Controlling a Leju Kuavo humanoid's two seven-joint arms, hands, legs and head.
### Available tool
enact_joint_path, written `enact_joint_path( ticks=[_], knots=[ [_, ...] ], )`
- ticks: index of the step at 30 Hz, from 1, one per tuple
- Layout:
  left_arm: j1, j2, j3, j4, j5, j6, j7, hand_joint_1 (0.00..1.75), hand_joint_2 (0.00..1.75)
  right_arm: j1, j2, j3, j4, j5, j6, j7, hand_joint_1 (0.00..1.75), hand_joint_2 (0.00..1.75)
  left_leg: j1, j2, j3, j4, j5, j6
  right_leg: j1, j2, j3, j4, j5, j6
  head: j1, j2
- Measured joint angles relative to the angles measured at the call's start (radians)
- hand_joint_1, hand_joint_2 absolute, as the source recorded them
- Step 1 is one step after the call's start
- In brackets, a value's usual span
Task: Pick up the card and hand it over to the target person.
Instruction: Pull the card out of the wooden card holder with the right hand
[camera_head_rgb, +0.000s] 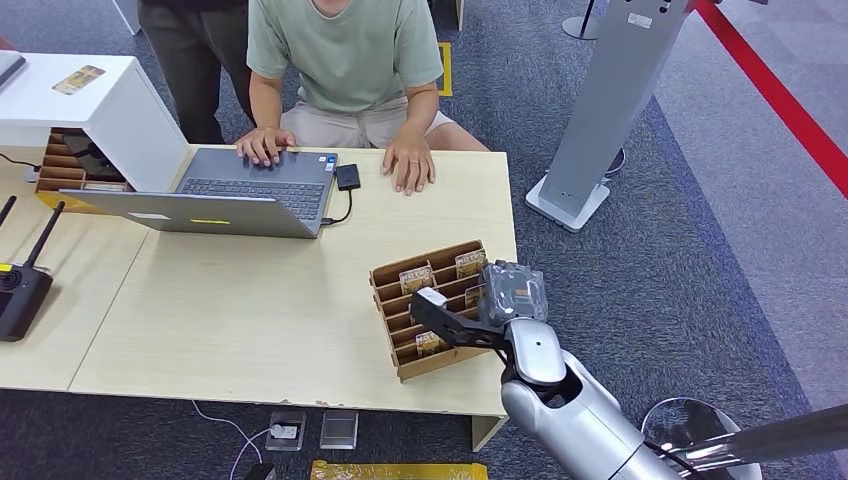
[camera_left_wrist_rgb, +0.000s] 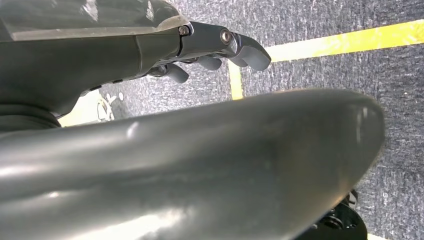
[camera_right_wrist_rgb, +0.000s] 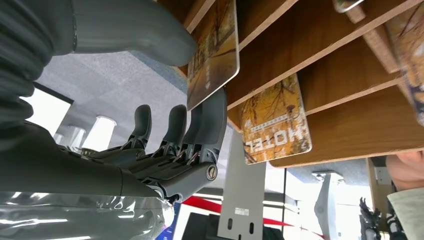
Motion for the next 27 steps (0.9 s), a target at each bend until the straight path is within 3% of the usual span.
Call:
enact_joint_path(
  ticks=[7, 17, 22, 27],
  knots=[
    [0.001, -0.002, 0.009, -0.002, 0.007, 0.009, 0.005, 0.0, 0.0, -0.015, 0.012, 0.012, 0.038, -0.013, -0.011, -0.021, 1.12, 1.75, 0.0, 0.0, 0.0, 0.0, 0.0, 0.0, 0.0, 0.001, 0.0, 0.0, 0.0, 0.0, 0.0, 0.0],
    [0.0, -0.001, 0.004, -0.002, 0.001, 0.012, 0.005, 0.0, 0.0, -0.015, -0.001, 0.019, 0.03, -0.032, -0.028, -0.02, 1.61, 1.75, 0.0, -0.001, 0.0, 0.0, 0.001, 0.0, 0.0, -0.001, 0.0, 0.0, 0.0, 0.0, 0.0, 0.0],
    [0.0, 0.001, -0.002, -0.003, -0.006, 0.011, 0.004, 0.0, 0.0, -0.012, -0.002, 0.019, 0.024, -0.033, -0.03, -0.02, 1.73, 1.75, 0.0, -0.001, 0.0, 0.0, 0.0, 0.0, 0.0, -0.001, 0.0, 0.0, 0.0, 0.0, 0.0, 0.0],
    [-0.001, 0.004, -0.002, -0.002, -0.009, 0.021, 0.002, 0.0, 0.0, -0.011, -0.007, 0.021, 0.018, -0.035, -0.033, -0.022, 1.75, 1.75, 0.0, -0.001, 0.0, 0.0, 0.0, 0.0, 0.0, -0.001, 0.001, 0.0, 0.0, 0.0, 0.0, 0.0]
  ],
)
